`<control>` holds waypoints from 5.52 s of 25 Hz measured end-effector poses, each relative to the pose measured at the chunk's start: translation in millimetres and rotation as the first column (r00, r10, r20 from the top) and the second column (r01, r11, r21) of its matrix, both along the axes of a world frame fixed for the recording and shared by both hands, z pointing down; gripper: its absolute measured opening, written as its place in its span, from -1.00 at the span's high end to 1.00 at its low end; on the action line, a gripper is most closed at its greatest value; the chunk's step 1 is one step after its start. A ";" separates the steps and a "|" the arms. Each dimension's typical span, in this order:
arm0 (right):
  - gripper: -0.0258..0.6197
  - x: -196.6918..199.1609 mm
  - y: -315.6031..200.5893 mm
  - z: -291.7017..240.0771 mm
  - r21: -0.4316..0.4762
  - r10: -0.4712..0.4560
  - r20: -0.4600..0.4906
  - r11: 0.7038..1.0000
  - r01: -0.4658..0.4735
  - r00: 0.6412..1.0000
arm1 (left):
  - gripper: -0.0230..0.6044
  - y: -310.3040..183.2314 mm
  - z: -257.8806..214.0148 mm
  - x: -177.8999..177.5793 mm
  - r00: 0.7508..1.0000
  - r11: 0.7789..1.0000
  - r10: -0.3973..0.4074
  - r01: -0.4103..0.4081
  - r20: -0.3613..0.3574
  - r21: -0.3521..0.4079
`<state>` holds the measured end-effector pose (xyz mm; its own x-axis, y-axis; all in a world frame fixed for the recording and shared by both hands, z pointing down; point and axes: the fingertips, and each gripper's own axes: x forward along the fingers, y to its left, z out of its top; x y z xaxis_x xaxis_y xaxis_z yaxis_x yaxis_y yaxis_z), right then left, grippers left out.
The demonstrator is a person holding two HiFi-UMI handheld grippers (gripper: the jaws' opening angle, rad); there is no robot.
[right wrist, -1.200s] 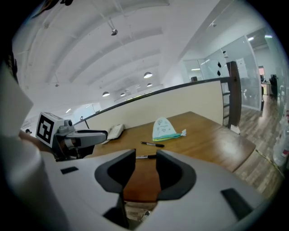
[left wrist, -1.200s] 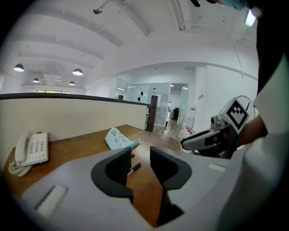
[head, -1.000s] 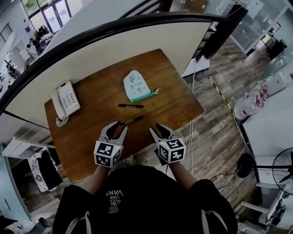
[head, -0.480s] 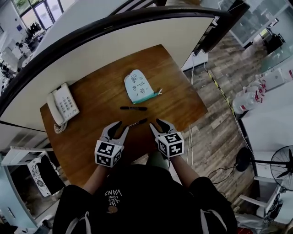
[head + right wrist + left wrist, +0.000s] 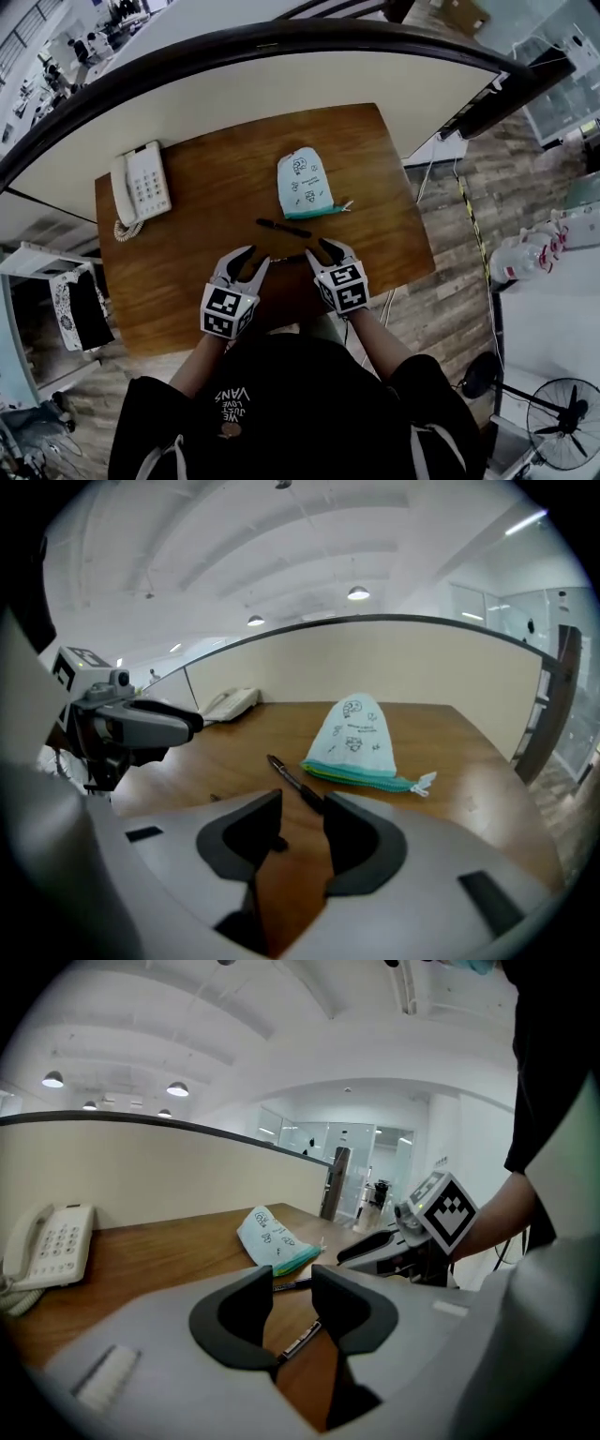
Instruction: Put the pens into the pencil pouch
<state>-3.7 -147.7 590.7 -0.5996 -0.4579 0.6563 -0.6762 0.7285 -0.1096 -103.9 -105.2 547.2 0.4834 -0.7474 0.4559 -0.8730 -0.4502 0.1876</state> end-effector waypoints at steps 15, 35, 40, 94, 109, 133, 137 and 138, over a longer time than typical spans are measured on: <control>0.59 -31.9 -29.0 48.1 0.006 -0.384 -0.169 0.920 0.391 0.908 | 0.56 2.9 23.3 -14.5 0.981 0.979 -0.194 0.196 0.029 -0.063; 0.71 -8.5 -19.7 46.5 0.000 -0.340 -0.145 0.939 0.344 0.929 | 0.56 -40.9 18.3 1.9 0.991 0.997 -0.071 0.075 0.111 -0.034; 0.71 20.5 -11.7 37.0 -0.004 -0.252 -0.113 0.967 0.253 0.961 | 0.53 -59.2 26.8 20.1 0.988 1.000 0.020 -0.019 0.156 -0.008; 0.71 14.9 -57.4 -9.1 0.001 -0.072 -0.018 0.997 0.072 0.997 | 0.83 -89.9 18.5 100.7 0.960 0.981 0.174 -0.188 0.220 0.048; 0.53 -7.5 -26.8 -14.1 0.015 -0.107 0.113 0.994 0.106 0.988 | 0.84 -109.7 -1.9 50.7 0.997 0.997 0.032 -0.037 0.074 0.067; 0.56 -28.4 38.4 61.1 -0.033 -0.464 -0.157 0.885 0.465 0.872 | 0.84 -77.7 15.7 -9.7 0.996 1.000 -0.023 0.022 0.089 0.005; 0.68 -20.9 39.8 61.3 -0.049 -0.421 -0.123 0.907 0.419 0.898 | 0.84 -74.4 17.7 -12.7 0.996 1.000 -0.026 0.026 0.083 0.000; 0.69 -18.3 40.9 60.8 -0.057 -0.406 -0.114 0.914 0.402 0.907 | 0.84 -73.8 18.1 -13.5 0.996 1.000 -0.026 0.026 0.080 -0.002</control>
